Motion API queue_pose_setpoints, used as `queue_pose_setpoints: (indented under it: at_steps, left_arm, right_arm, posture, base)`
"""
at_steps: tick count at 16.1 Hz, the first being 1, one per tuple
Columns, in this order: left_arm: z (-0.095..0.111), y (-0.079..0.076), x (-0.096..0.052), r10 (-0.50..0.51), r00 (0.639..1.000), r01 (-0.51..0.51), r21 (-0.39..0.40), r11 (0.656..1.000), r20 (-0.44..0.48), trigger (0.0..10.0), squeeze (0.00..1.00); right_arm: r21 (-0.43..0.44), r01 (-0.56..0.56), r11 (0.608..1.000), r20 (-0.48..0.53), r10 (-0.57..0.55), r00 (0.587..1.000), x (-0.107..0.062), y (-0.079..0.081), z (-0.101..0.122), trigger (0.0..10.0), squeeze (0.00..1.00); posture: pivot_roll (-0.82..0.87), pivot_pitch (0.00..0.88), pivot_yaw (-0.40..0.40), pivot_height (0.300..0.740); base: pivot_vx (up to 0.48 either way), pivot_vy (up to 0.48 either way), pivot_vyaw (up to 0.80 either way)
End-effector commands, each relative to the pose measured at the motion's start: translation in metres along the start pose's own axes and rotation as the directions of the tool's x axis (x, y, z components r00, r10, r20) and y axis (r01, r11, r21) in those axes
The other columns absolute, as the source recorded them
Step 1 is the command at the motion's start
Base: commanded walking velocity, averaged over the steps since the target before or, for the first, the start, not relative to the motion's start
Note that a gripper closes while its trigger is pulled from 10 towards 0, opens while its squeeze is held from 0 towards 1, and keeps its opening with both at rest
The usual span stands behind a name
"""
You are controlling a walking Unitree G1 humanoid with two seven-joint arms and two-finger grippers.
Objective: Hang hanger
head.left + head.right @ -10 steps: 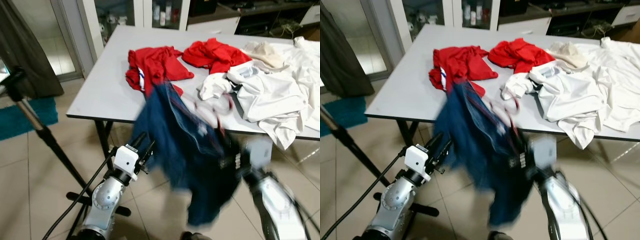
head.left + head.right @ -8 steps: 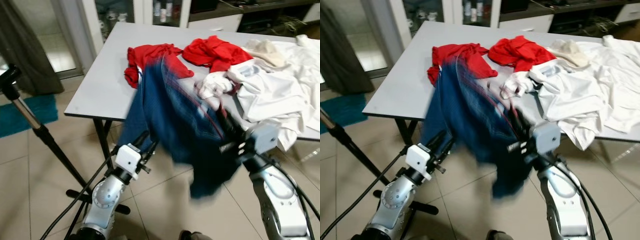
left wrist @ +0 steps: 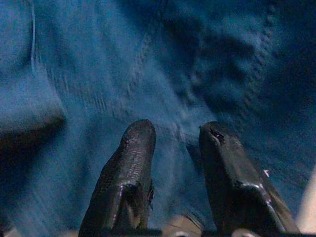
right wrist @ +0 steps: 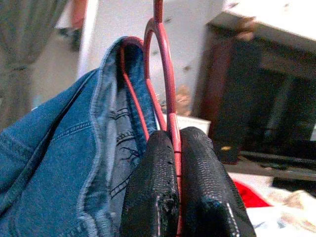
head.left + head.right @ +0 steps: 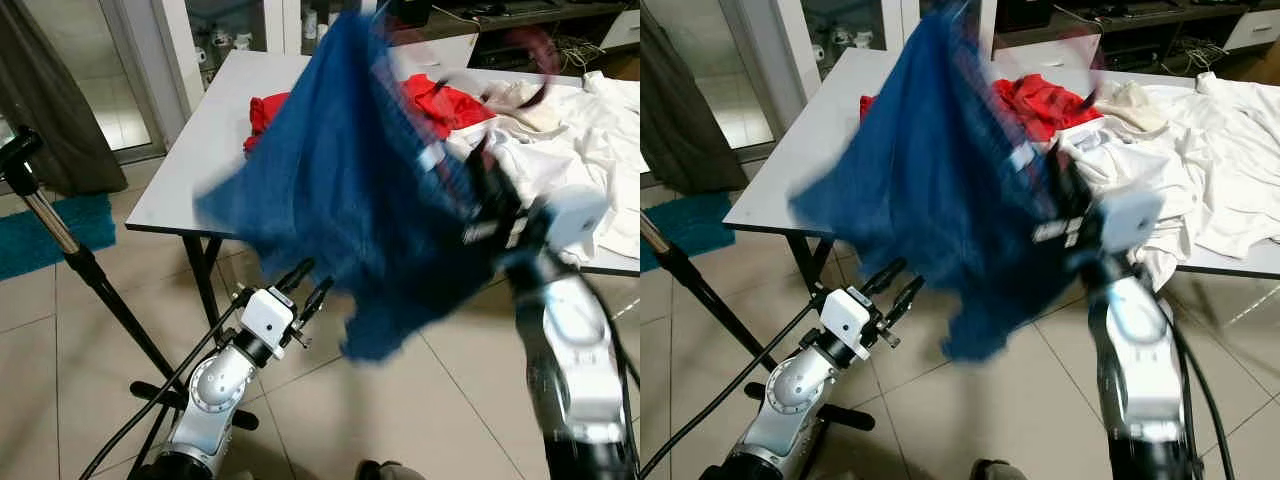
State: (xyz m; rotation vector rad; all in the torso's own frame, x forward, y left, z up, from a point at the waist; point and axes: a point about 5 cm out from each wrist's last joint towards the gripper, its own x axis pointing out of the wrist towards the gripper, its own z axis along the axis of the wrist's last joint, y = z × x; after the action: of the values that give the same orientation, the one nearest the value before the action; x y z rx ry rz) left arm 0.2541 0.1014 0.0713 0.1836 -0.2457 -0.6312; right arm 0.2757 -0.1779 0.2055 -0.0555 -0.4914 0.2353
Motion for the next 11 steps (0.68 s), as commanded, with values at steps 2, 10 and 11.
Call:
queue_pose_setpoints:
  at_steps: [2, 10, 11]
  left_arm:
    - [0.004, 0.001, 0.008, -0.006, 1.0, 0.006, 0.015, 1.0, 0.006, 10.0, 0.0]
    - [0.007, 0.0, 0.011, -0.003, 1.0, 0.003, 0.021, 1.0, 0.016, 10.0, 0.0]
    - [0.007, 0.0, 0.011, -0.003, 1.0, 0.003, 0.02, 1.0, 0.016, 10.0, 0.0]
  right_arm:
    - [-0.006, 0.061, 0.998, 0.044, -0.061, 0.997, 0.011, -0.006, 0.008, 10.0, 0.0]
    - [0.016, 0.049, 0.999, 0.05, -0.05, 0.997, 0.024, 0.006, 0.003, 10.0, 0.0]
    - [0.015, 0.051, 0.999, 0.052, -0.051, 0.997, 0.026, 0.006, 0.003, 10.0, 0.0]
  posture:
    - [0.14, 0.023, -0.018, 0.74]
    - [0.14, 0.024, -0.024, 0.74]
    - [0.14, 0.023, -0.023, 0.74]
  base:
    - [0.0, 0.0, 0.0]
    - [0.227, 0.0, 0.0]
    - [0.341, 0.0, 0.0]
